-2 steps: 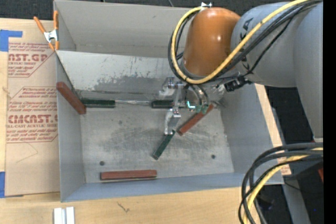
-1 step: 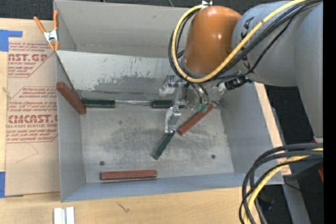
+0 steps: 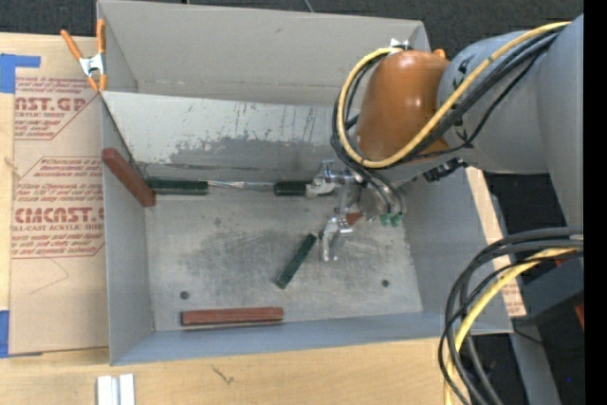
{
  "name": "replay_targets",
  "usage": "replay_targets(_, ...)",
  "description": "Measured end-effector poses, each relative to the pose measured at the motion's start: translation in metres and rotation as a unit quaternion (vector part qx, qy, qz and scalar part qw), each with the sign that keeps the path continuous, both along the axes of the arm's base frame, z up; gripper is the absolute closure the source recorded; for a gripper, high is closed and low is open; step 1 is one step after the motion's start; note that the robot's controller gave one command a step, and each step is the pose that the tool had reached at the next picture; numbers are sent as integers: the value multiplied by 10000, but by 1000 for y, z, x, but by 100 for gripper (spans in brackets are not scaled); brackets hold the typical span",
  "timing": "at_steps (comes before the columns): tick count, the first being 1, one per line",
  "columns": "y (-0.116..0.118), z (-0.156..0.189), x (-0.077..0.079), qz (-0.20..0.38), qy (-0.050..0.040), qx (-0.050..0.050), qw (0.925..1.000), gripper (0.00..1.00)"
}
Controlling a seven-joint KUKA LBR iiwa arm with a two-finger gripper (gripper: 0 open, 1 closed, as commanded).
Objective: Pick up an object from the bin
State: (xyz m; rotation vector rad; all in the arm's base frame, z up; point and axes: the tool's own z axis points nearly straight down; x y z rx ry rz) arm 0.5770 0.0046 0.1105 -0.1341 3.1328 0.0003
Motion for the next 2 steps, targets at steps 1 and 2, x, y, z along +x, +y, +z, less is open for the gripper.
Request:
replay_targets(1,-25,-20,-8,217,52,-6,9998,0)
replay_targets(2,-33,-8,-14,-121,27,4,9999,0)
